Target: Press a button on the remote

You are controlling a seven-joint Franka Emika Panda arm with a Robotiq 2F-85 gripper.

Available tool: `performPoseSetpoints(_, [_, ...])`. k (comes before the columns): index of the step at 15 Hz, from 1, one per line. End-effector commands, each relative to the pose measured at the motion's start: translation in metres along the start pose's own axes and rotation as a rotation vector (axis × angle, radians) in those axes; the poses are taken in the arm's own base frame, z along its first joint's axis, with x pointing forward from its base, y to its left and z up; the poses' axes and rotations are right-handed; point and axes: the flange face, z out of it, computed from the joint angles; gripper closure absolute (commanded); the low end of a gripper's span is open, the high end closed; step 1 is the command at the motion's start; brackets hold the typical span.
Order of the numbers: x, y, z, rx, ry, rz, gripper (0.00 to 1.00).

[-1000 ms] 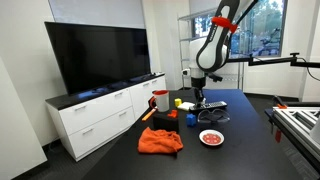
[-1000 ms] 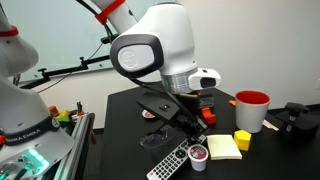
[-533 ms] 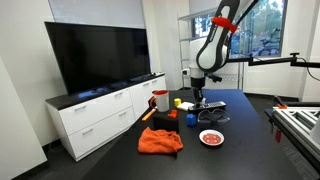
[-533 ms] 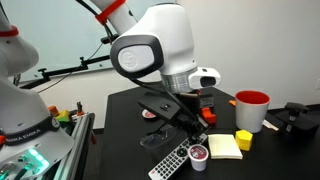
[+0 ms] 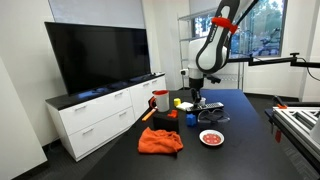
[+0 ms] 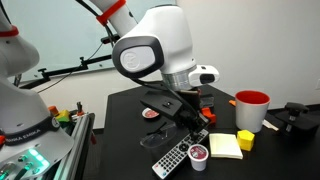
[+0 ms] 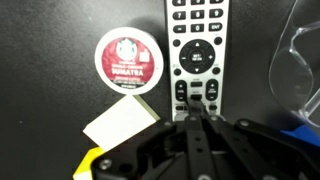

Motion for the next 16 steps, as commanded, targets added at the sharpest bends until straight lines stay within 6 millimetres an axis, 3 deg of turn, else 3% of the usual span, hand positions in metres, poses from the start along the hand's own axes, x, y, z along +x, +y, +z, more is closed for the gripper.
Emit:
performPoseSetpoints(1, [-0.001, 0.0, 0.003, 0.0, 0.015, -0.006, 1.0])
performPoseSetpoints(3, [0.0, 0.0, 0.0, 0.003, 0.015, -0.002, 1.0])
performPoseSetpoints(16, [0.013, 0.003, -0.105, -0.006, 0.065, -0.062, 1.0])
